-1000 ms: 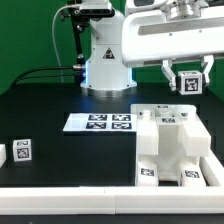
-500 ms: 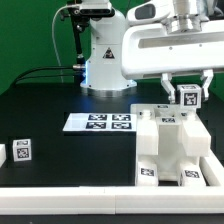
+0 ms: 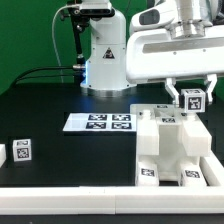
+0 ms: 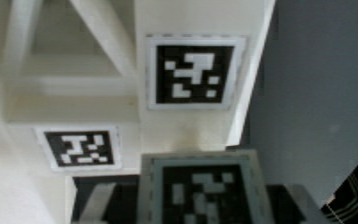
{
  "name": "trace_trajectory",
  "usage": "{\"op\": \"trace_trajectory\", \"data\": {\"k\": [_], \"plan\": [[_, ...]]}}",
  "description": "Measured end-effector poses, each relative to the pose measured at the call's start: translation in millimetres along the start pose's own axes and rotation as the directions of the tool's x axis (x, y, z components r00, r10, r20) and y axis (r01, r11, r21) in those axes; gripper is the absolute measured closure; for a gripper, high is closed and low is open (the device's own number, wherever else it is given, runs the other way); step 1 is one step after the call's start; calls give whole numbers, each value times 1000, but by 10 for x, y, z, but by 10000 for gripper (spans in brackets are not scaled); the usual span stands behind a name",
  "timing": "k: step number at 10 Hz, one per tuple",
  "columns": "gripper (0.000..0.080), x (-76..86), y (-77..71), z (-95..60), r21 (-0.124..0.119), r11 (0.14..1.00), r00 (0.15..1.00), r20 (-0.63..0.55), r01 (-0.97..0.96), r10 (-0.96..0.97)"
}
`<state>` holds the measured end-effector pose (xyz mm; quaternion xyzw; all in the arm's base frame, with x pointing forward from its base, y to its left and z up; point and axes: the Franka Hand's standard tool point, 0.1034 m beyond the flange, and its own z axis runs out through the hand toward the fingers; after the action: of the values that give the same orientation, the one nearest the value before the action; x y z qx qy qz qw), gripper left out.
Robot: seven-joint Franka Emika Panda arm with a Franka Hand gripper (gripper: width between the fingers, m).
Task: Assemble chair
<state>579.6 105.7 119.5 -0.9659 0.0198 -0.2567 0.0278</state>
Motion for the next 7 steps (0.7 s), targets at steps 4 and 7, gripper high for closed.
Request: {"op": "trace_trajectory", "data": {"k": [4,7], "plan": [[532,18,62,12,-9,1000,1000,-10,-6,6],[532,36,40,27,-7,1000,1000,-14,-5,5]]}}
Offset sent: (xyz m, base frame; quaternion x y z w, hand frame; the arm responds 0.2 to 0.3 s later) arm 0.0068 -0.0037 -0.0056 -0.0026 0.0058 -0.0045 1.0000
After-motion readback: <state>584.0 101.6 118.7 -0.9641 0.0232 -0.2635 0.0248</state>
